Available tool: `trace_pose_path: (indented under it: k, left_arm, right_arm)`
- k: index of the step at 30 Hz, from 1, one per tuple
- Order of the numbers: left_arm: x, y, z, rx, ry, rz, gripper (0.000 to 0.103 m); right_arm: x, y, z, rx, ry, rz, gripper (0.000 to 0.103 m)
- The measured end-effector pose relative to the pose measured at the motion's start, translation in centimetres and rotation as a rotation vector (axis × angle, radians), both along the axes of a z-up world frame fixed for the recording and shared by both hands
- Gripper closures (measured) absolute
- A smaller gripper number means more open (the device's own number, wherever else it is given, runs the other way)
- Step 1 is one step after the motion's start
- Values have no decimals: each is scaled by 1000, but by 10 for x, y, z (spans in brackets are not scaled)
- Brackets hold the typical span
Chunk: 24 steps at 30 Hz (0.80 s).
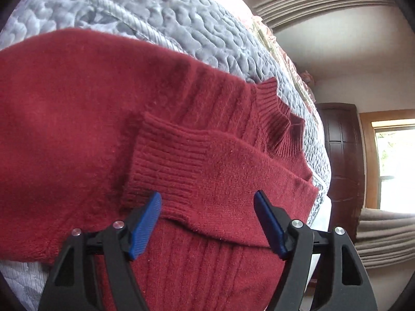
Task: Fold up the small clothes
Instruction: 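Move the left tool to the other sleeve's cuff, then close the left tool on the cuff and lift the sleeve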
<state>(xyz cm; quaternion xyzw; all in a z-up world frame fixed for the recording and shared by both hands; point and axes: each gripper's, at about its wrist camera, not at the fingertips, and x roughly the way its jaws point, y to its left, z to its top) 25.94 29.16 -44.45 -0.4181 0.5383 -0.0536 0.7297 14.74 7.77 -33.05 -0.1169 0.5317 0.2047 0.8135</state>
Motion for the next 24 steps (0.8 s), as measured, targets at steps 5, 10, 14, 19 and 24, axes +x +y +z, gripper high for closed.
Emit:
trace_pose_path:
  k: [5,10,14,19,24]
  left_arm:
    - [-58,57,47,-44,-141,140,17]
    - [-168,182,42,30,-114,489,10]
    - [-255,274,4,26,19,795,10]
    - [-302,332,-49,-85,97,994,10]
    - [-303,346,-74,-41,137,1030,10]
  right_arm:
    - [10,15,14,12,-10,35,44]
    - [22,45,23,55,9,81,31]
    - [19,77,19,61,26,135,31]
    - [4,105,10,42,56,208,31]
    - [-3,112,4,21,67,221,31]
